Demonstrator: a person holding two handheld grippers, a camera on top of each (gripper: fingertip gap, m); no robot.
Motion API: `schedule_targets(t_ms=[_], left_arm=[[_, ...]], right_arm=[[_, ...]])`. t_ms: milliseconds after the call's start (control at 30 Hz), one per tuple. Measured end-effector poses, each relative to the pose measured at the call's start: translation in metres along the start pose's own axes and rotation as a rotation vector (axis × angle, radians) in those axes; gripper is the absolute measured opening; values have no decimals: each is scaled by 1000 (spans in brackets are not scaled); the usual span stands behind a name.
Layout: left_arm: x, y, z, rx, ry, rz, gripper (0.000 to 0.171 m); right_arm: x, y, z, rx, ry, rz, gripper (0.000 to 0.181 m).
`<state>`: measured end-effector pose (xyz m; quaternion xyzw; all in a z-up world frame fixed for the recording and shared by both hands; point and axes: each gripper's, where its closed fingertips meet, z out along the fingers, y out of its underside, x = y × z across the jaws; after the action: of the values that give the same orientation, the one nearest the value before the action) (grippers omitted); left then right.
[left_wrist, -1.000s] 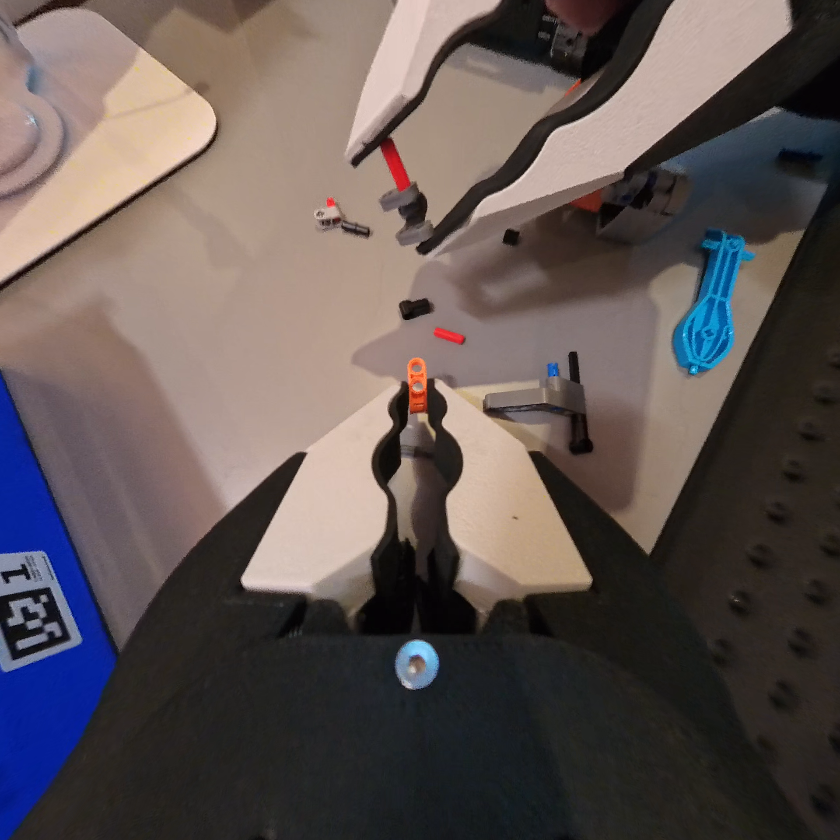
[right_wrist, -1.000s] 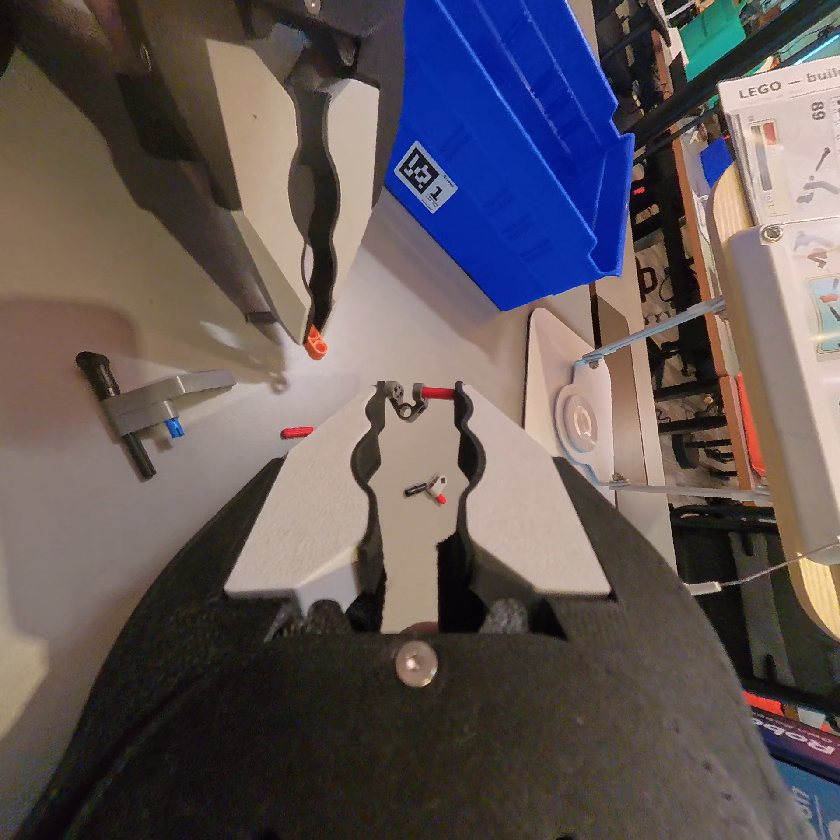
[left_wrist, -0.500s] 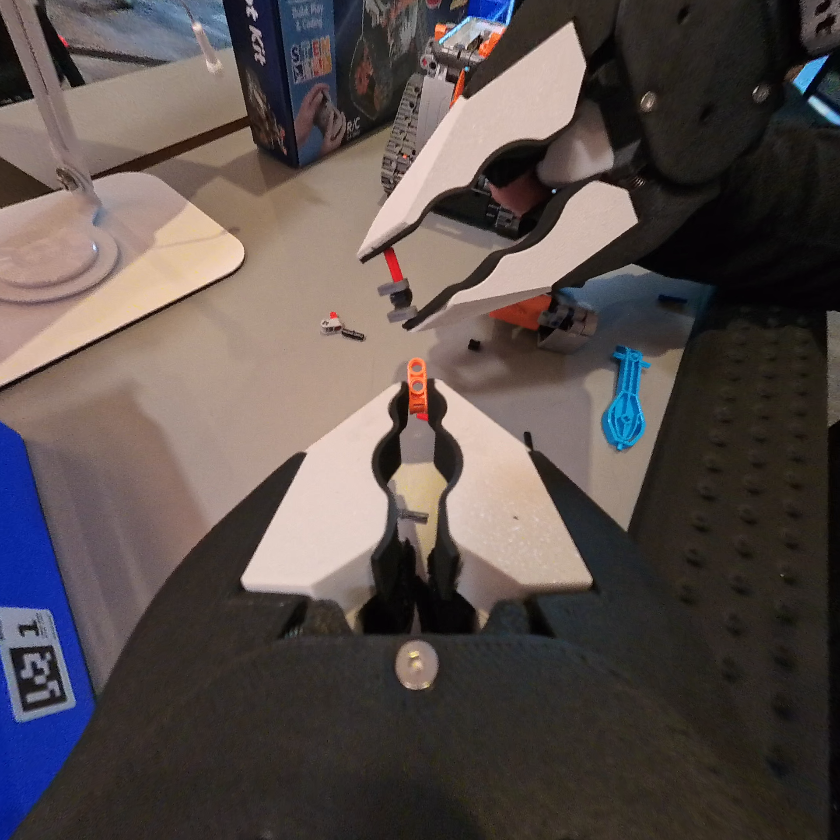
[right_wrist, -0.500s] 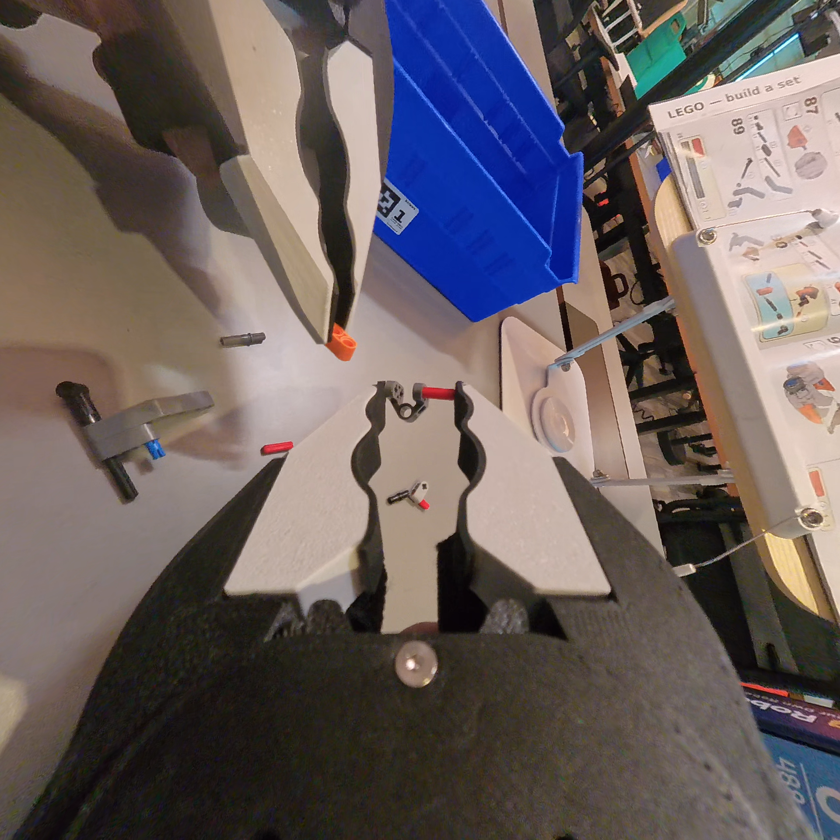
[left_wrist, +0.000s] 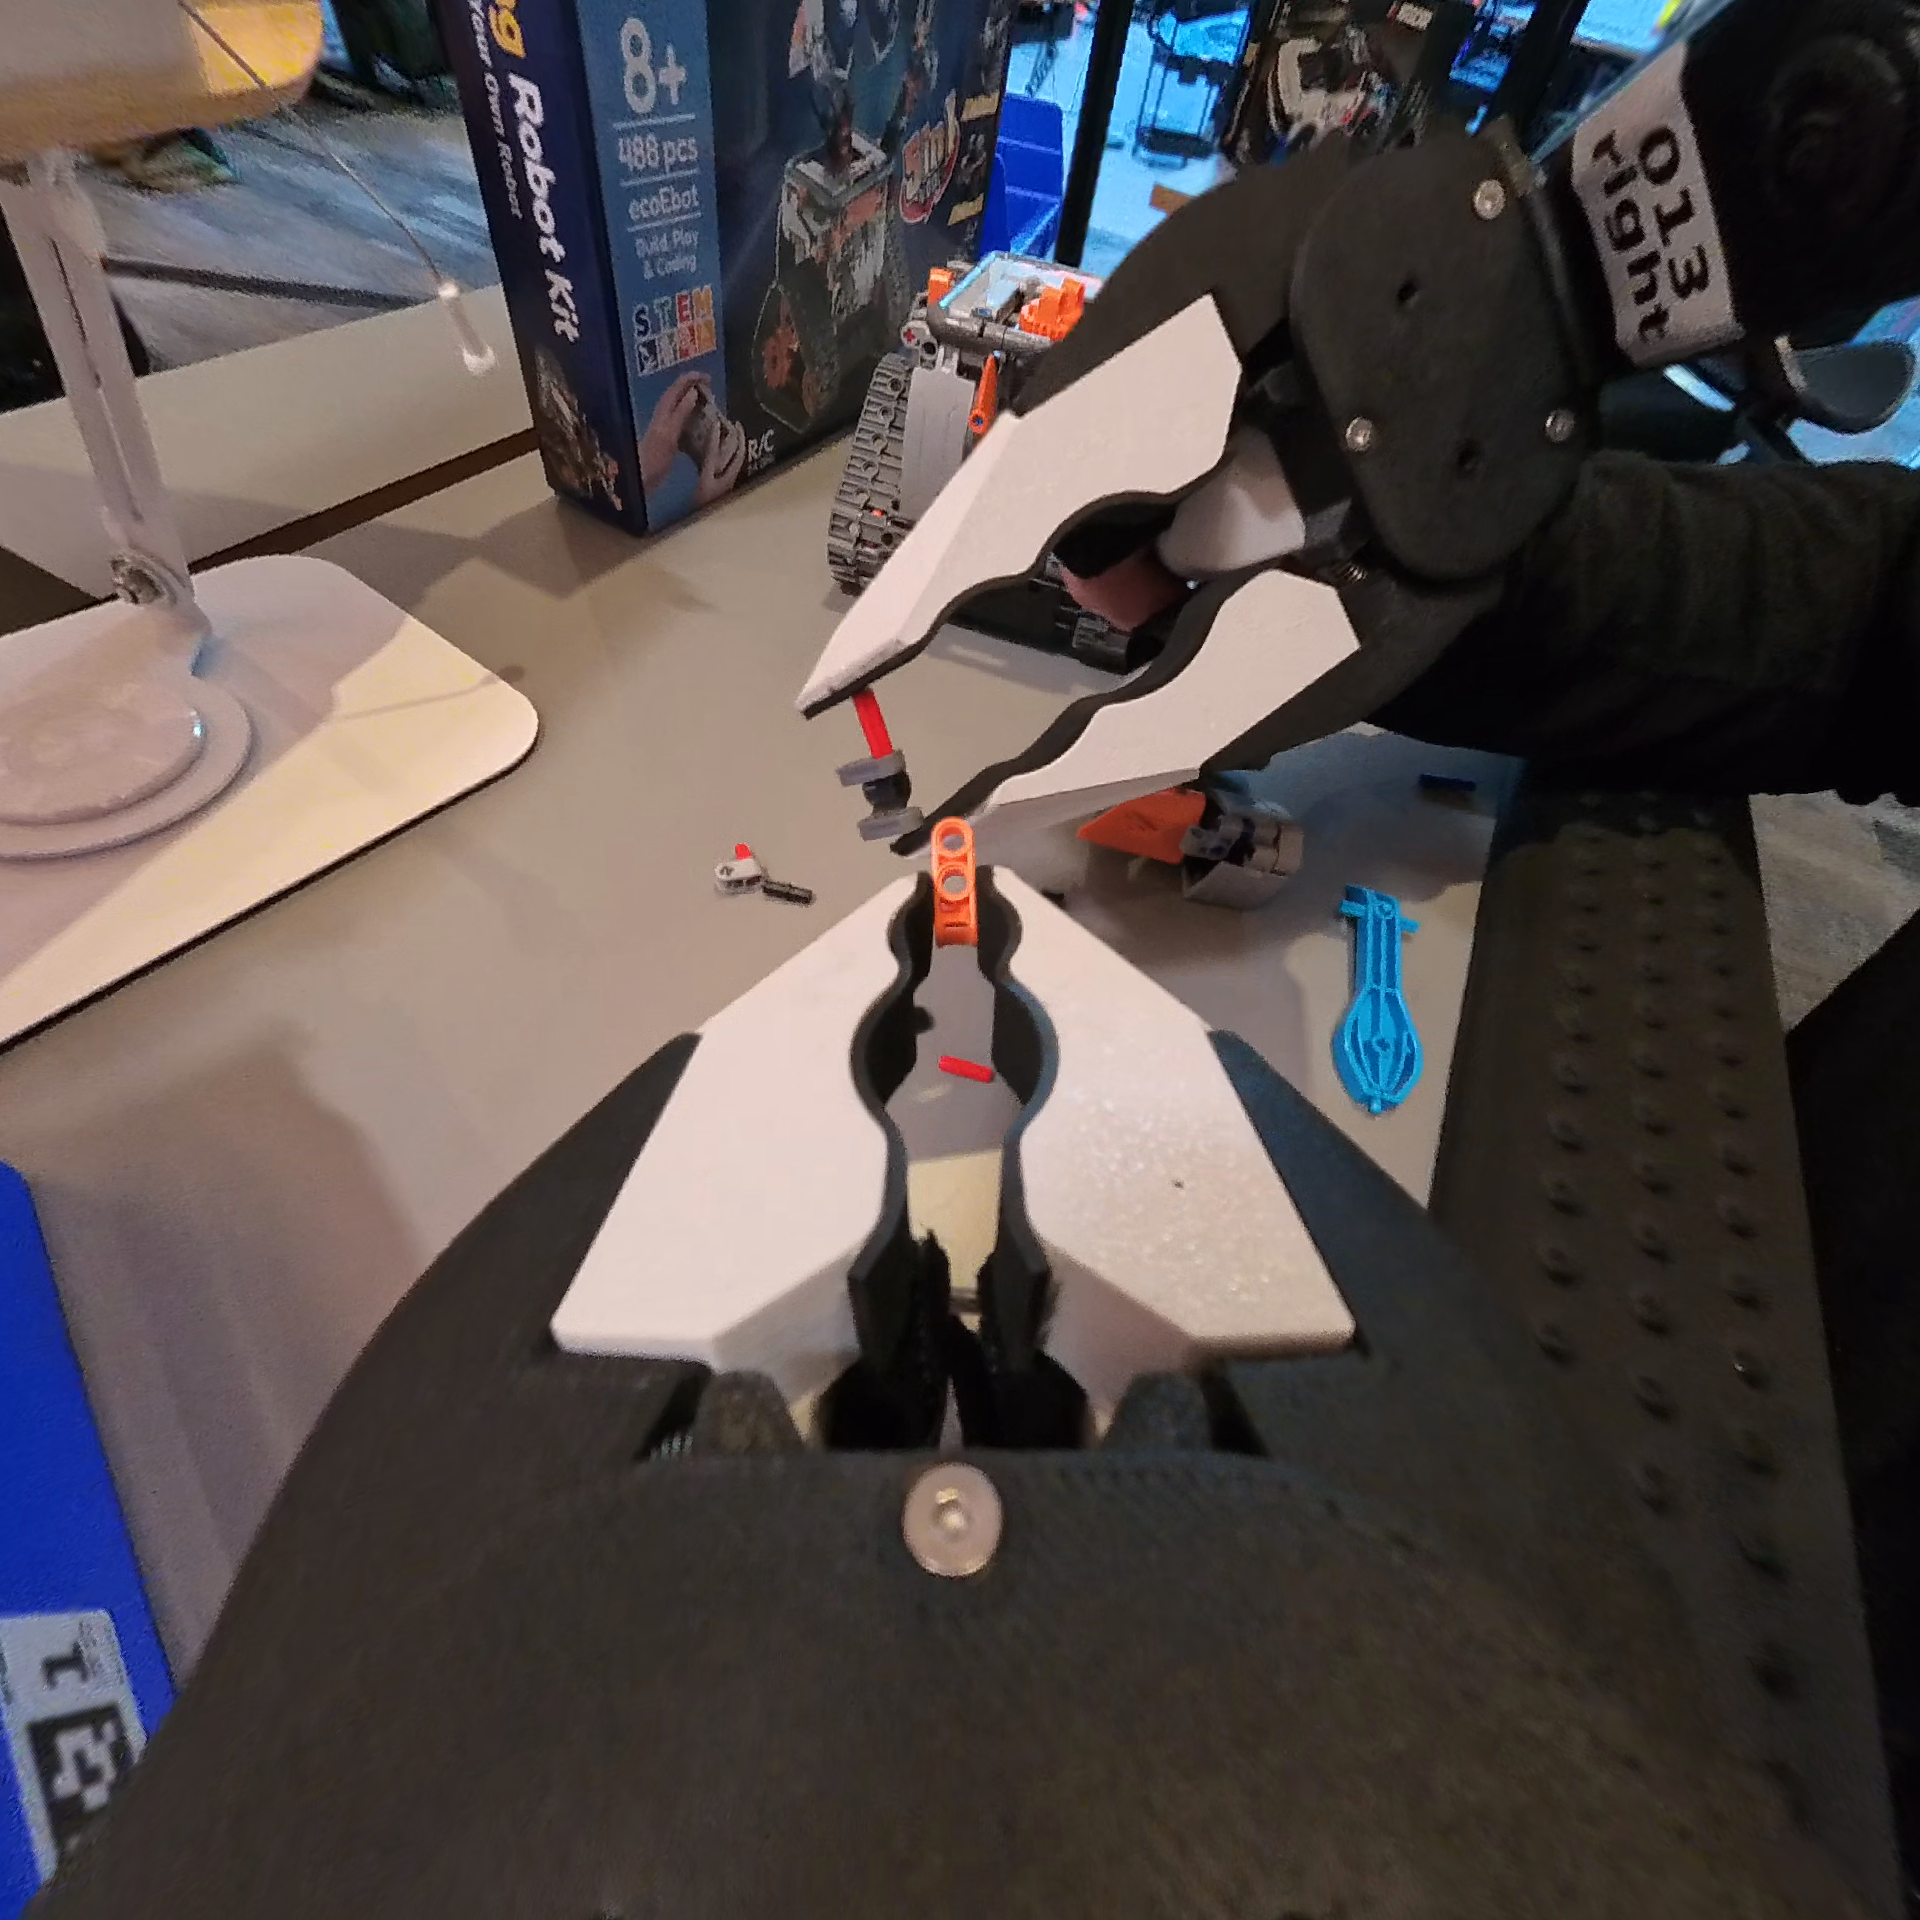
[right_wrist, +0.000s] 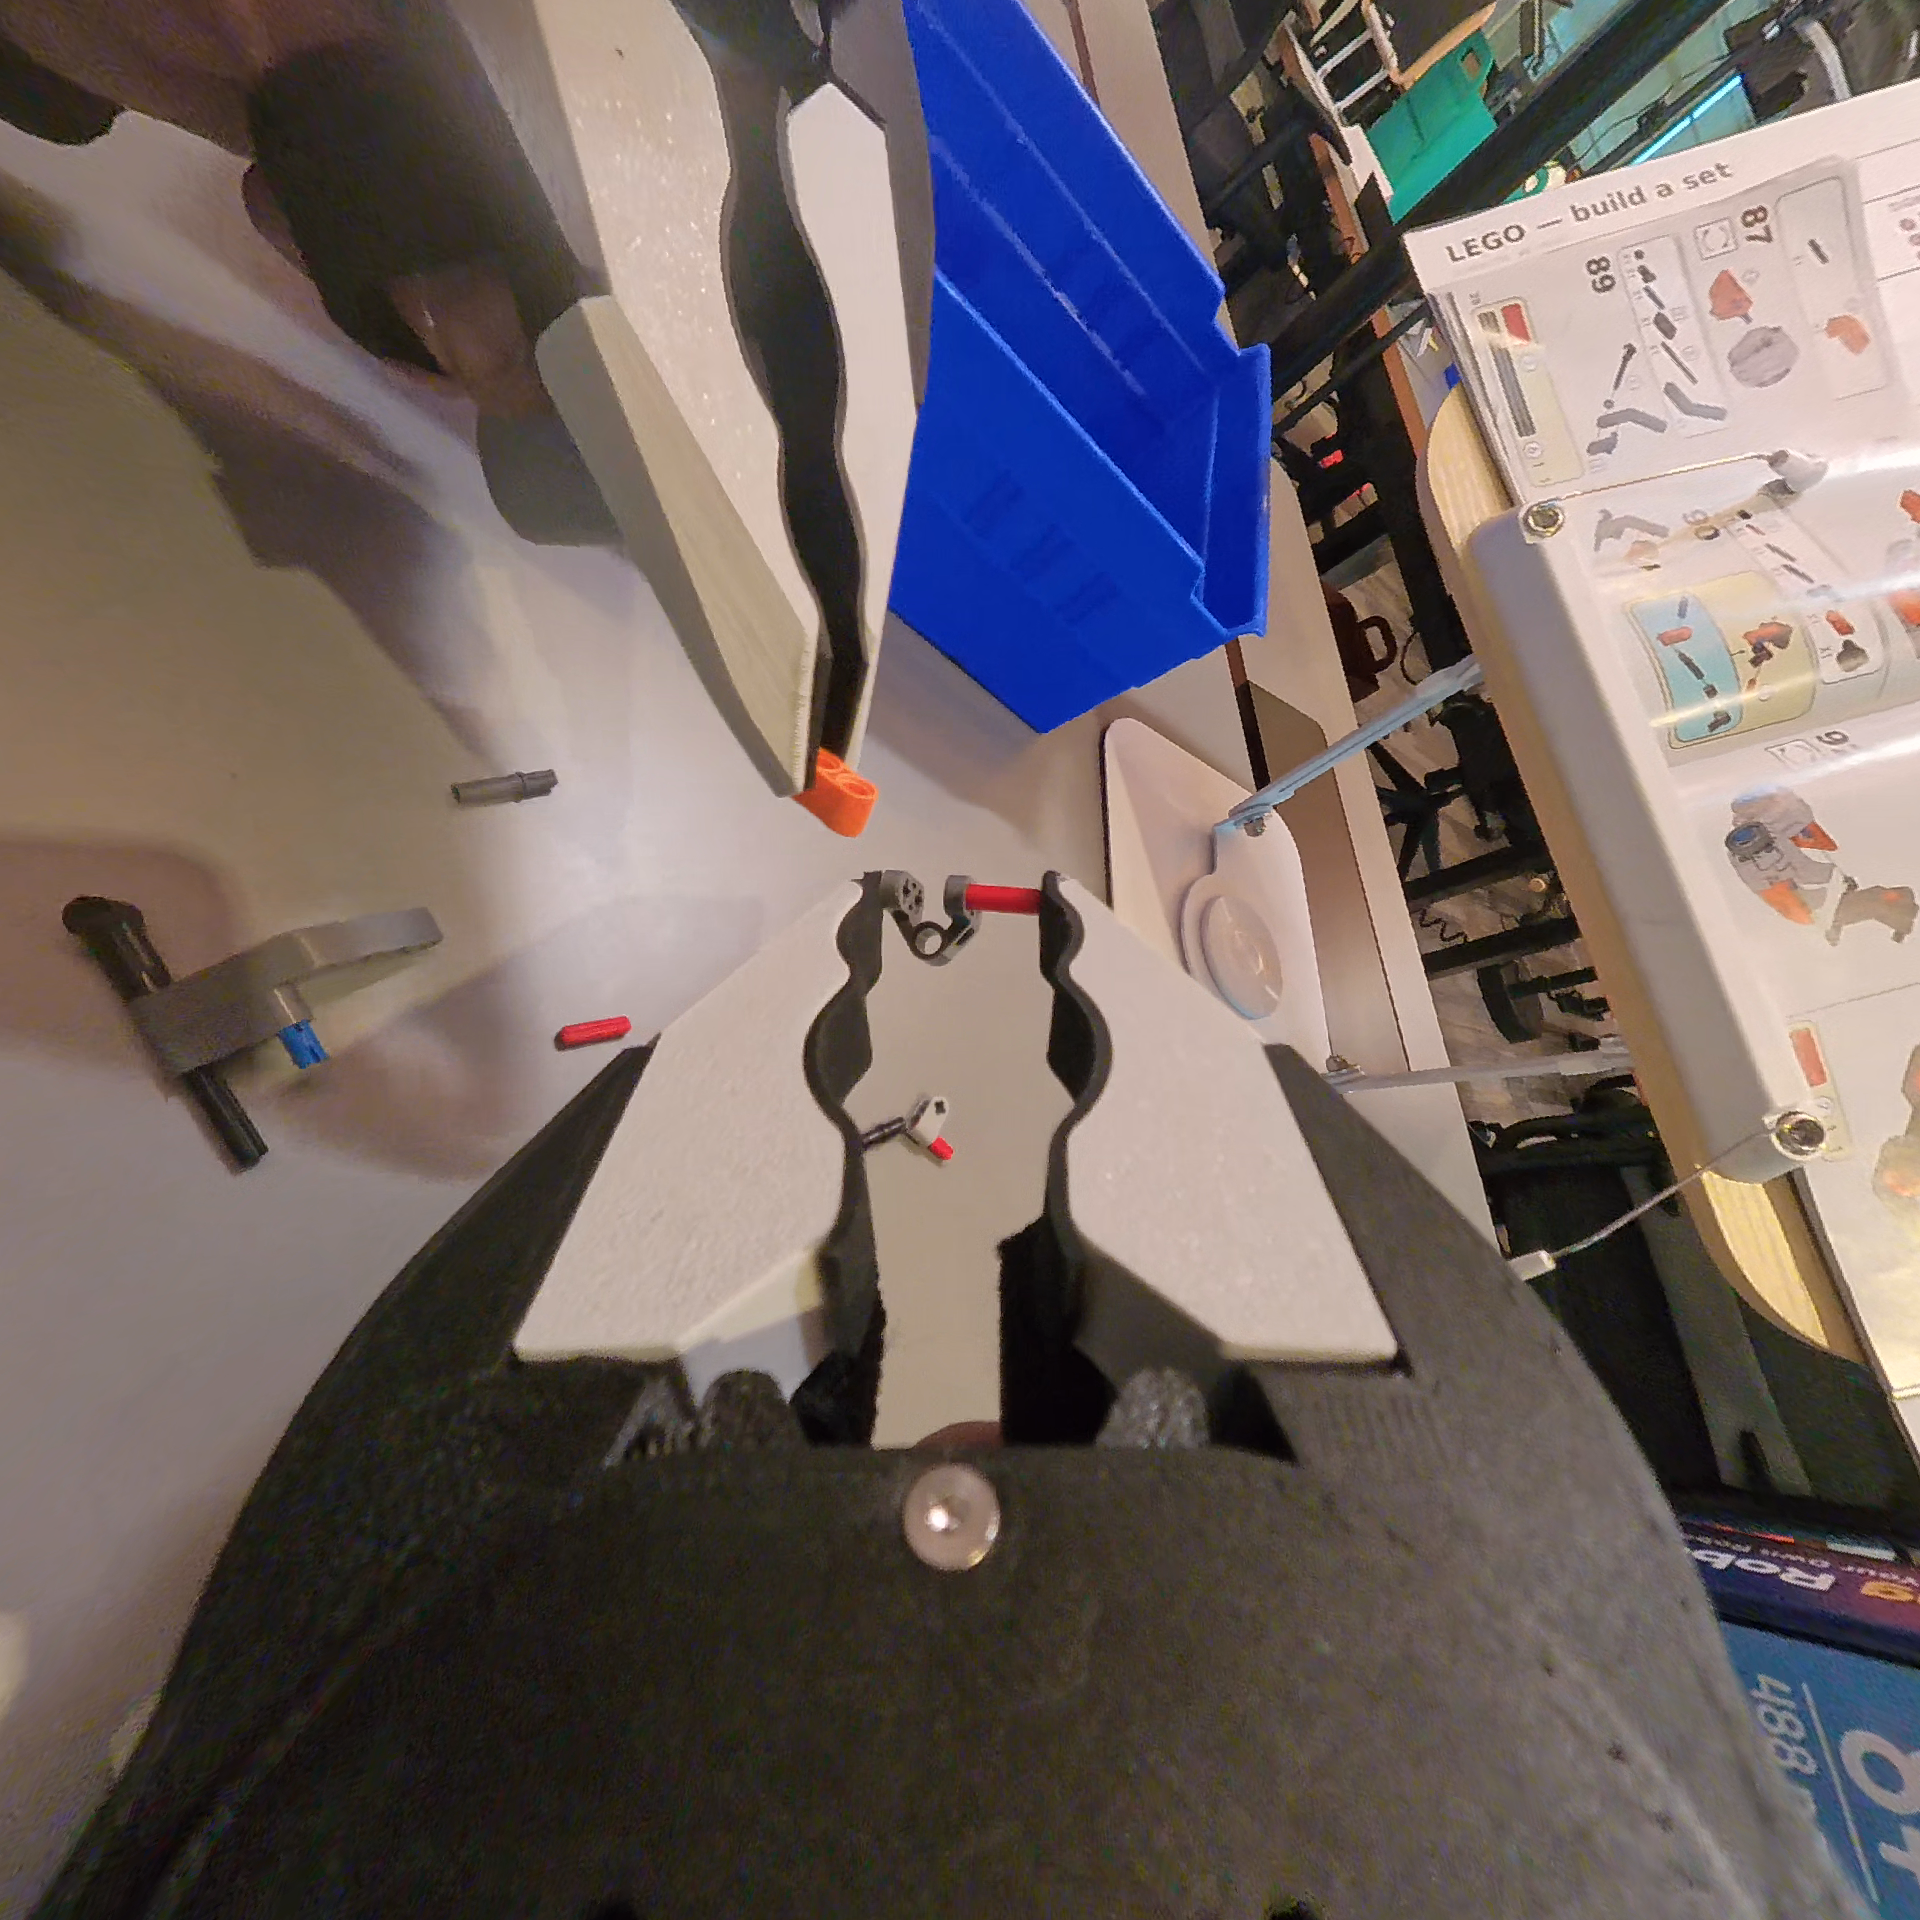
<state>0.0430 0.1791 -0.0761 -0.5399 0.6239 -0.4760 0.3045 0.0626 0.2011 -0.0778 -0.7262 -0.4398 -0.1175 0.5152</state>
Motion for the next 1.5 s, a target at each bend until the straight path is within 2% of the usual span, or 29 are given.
schedule_targets(t_ms=[333, 467, 767, 1200, 1500], left_arm=[[-6, -26, 8, 58, 36, 13, 5], [-10, -36, 10, 128, 29, 1, 5], [-11, -38, 9, 222, 97, -113, 5], [-2, -48, 10, 288, 169, -175, 5], [-7, -51, 4, 344, 231, -281, 5]], right_arm=[[9, 6, -1, -8, 28, 25, 27], [12, 10, -1, -16, 39, 38, 27], [18, 9, -2, 3, 62, 83, 27], [34, -6, -15, 101, 128, 146, 27], [41, -15, -22, 149, 174, 142, 28]])
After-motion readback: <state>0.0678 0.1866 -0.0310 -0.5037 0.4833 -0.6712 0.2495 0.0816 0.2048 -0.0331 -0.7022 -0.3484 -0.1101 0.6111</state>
